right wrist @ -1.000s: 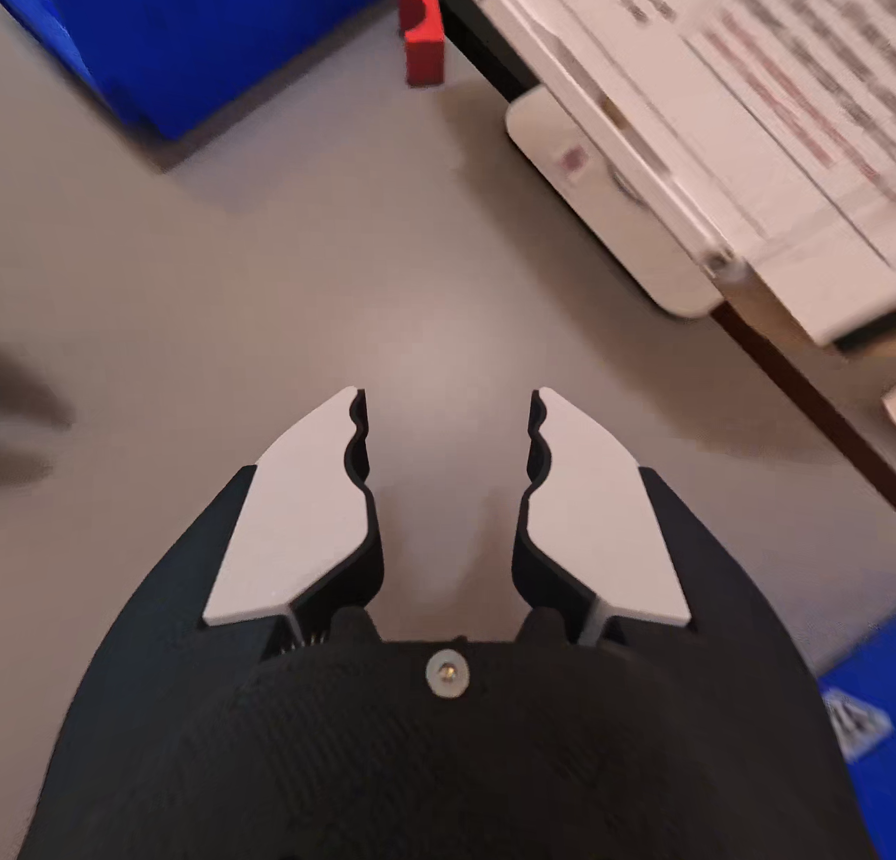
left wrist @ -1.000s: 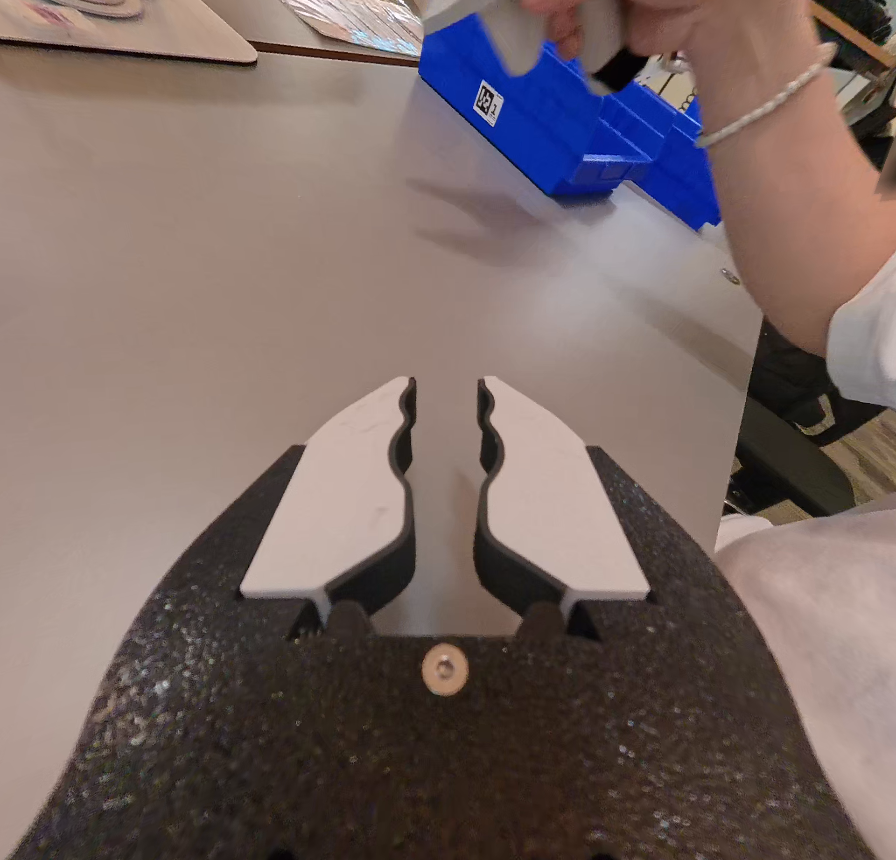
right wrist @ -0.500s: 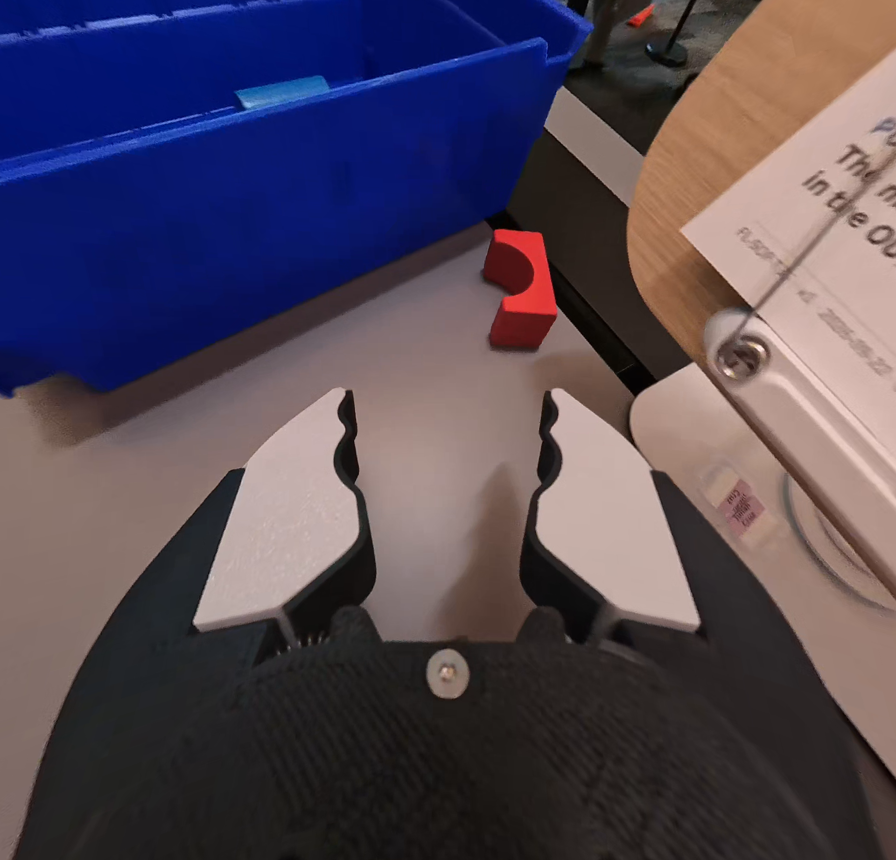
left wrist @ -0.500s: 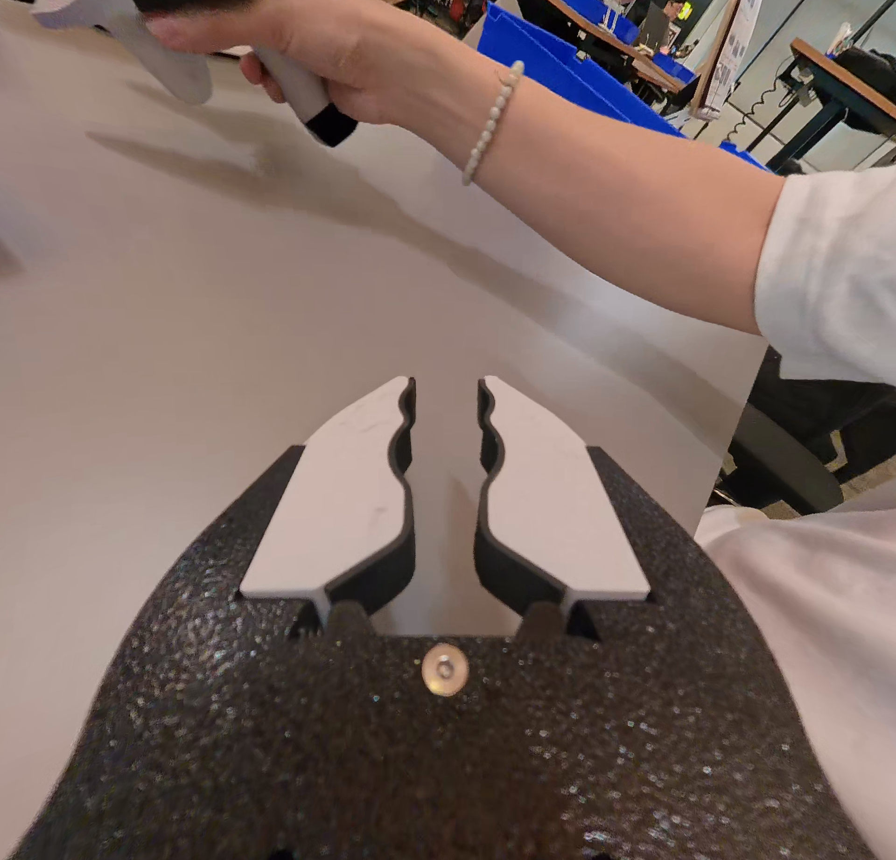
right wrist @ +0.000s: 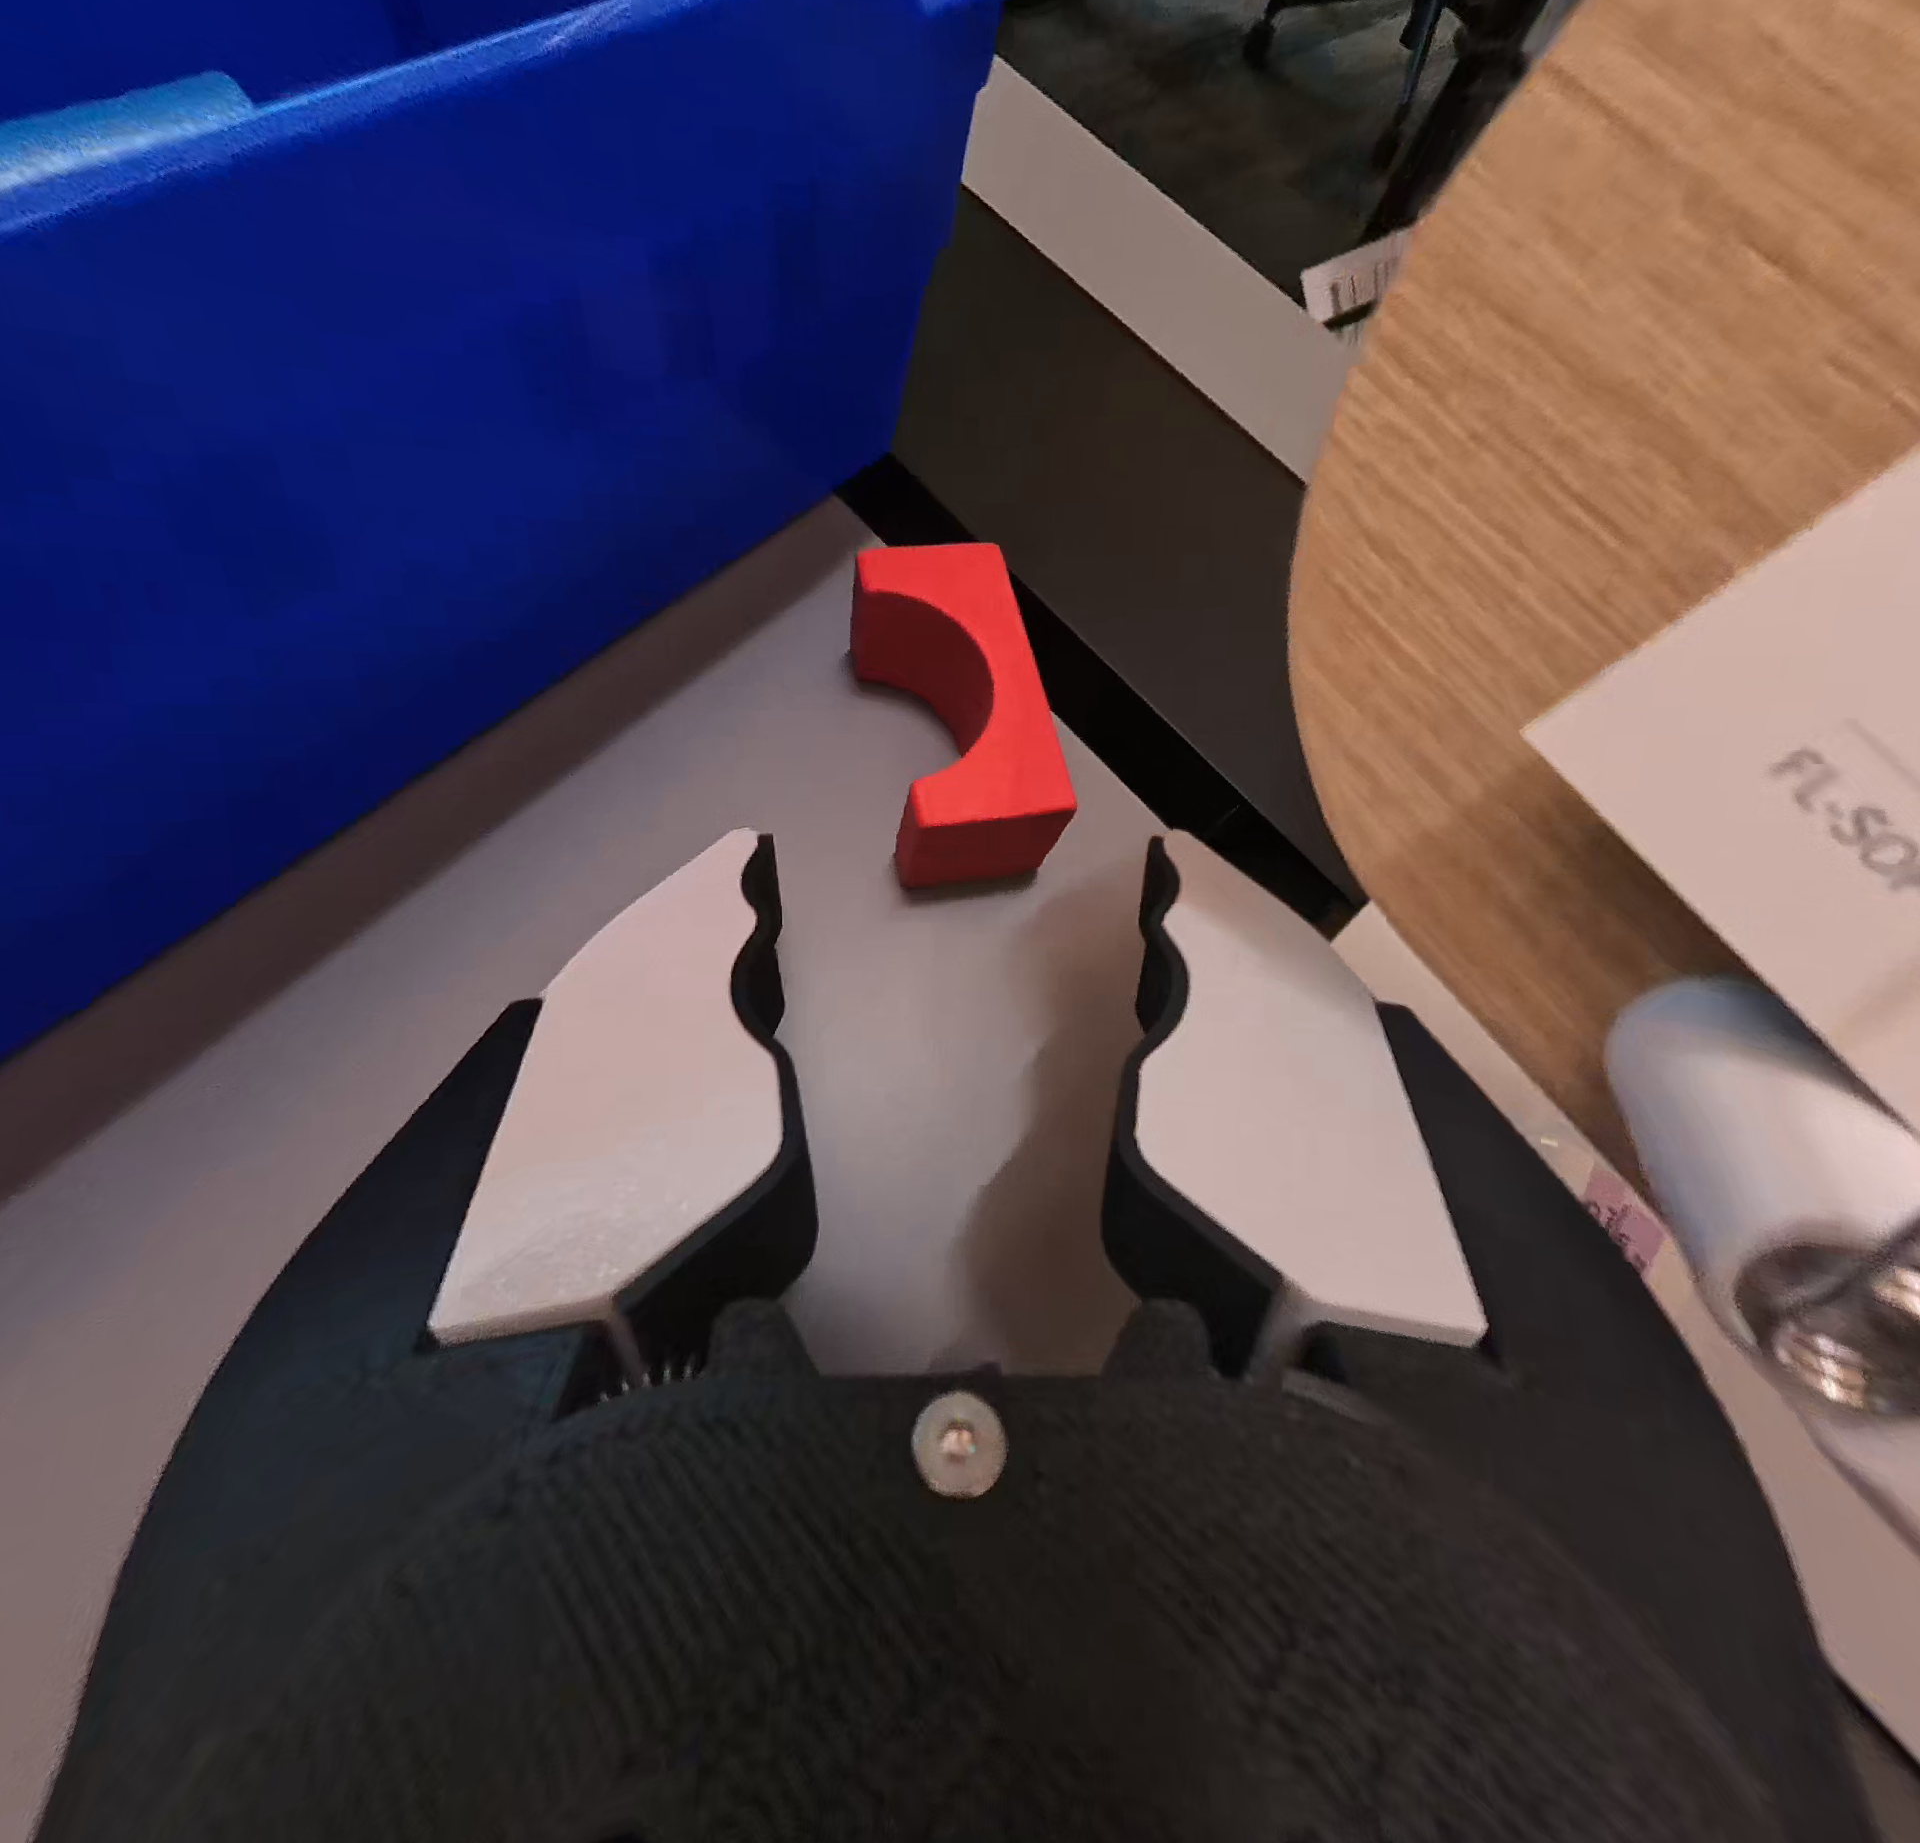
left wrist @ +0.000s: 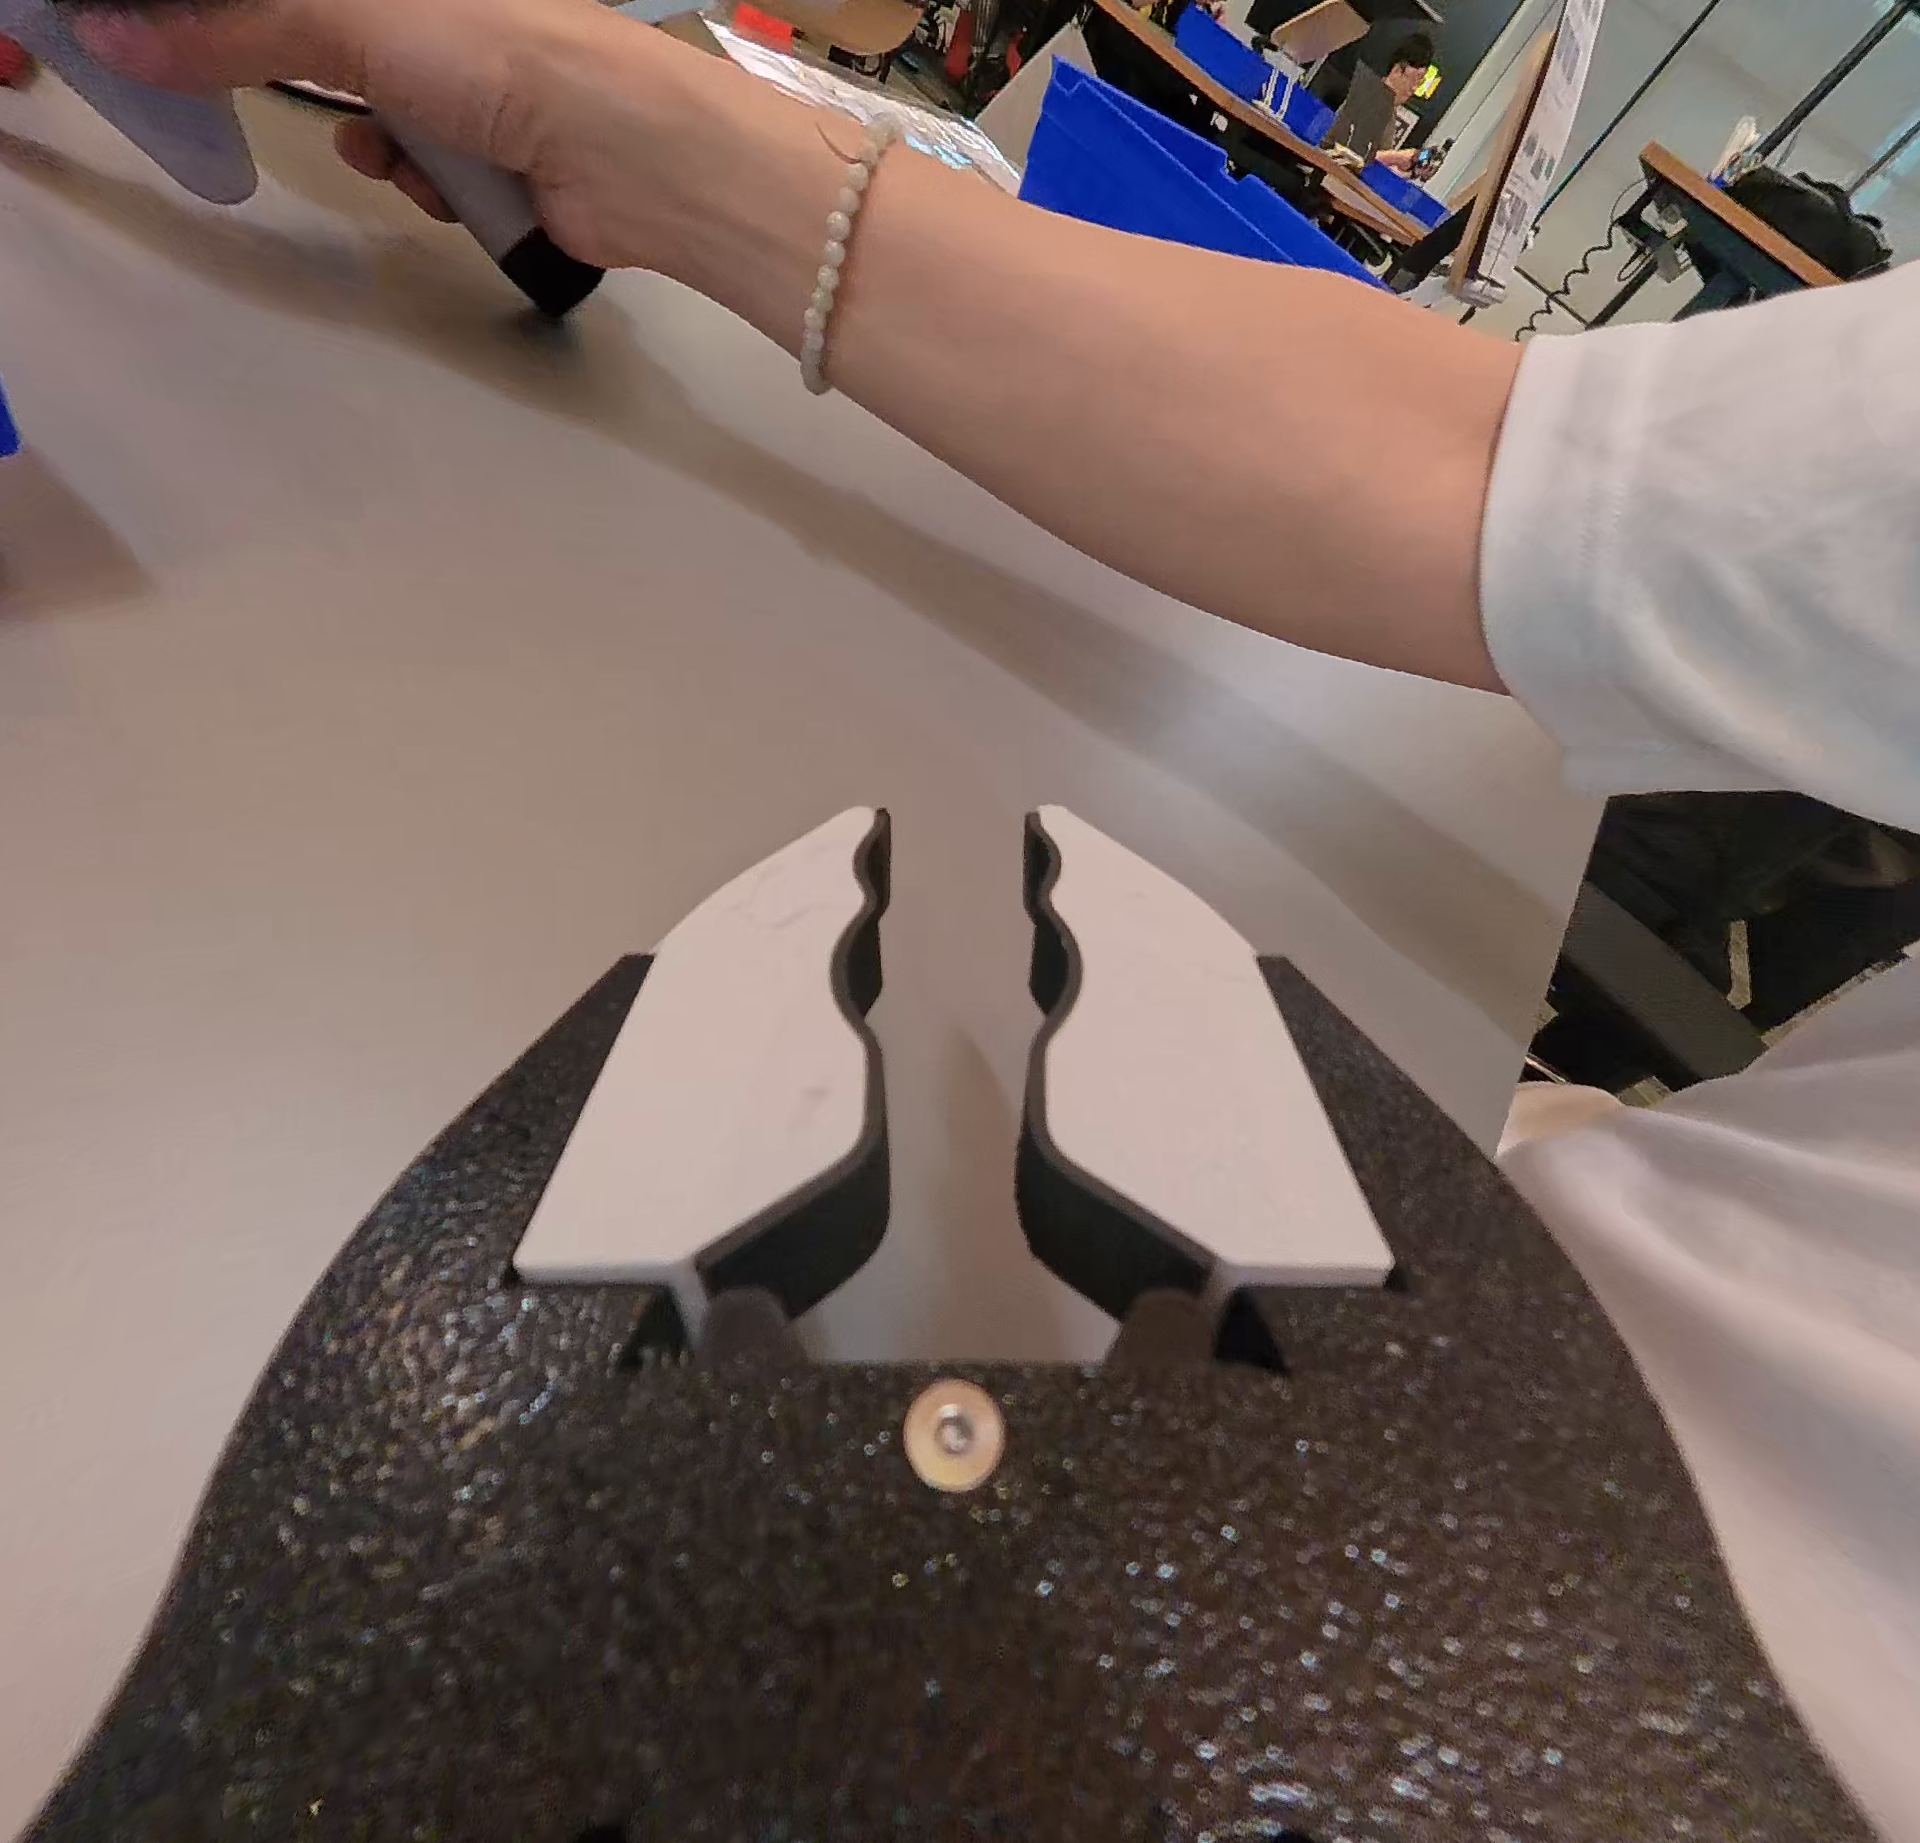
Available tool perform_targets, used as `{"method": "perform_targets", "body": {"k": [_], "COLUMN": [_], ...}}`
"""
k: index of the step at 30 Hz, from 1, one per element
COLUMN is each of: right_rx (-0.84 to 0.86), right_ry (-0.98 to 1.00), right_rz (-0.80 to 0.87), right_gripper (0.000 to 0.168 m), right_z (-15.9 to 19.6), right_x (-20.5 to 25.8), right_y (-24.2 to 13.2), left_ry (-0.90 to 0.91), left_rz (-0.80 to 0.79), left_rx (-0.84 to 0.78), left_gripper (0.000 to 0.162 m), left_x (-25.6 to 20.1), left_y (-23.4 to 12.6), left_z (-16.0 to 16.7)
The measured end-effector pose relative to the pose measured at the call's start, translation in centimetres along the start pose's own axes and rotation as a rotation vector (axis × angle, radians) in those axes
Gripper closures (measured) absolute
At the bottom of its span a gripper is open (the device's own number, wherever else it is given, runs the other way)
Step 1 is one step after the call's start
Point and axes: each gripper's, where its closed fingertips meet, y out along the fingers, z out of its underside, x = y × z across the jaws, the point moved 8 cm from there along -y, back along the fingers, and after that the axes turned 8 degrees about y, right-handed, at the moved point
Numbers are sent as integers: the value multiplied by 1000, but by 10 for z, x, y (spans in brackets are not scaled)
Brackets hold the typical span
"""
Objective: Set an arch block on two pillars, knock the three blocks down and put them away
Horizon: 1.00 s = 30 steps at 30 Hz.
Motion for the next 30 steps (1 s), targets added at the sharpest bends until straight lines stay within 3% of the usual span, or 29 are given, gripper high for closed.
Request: {"method": "perform_targets", "body": {"k": [1, 16, 19, 30], "right_rx": [5, 38, 34, 26], "right_ry": [-16, -77, -88, -118], "right_rz": [16, 59, 107, 108], "right_gripper": [102, 118, 133, 134], "right_z": [-1, -8, -8, -4], "right_x": [0, 7, 5, 11], "right_y": [2, 20, 20, 13], "left_ry": [-1, -1, 2, 11], "left_rz": [3, 28, 31, 35], "left_rx": [-3, 6, 5, -6], "left_gripper": [138, 138, 138, 138], "left_x": [1, 3, 1, -4], "left_y": [0, -3, -4, -7], "left_z": [0, 0, 1, -1]}}
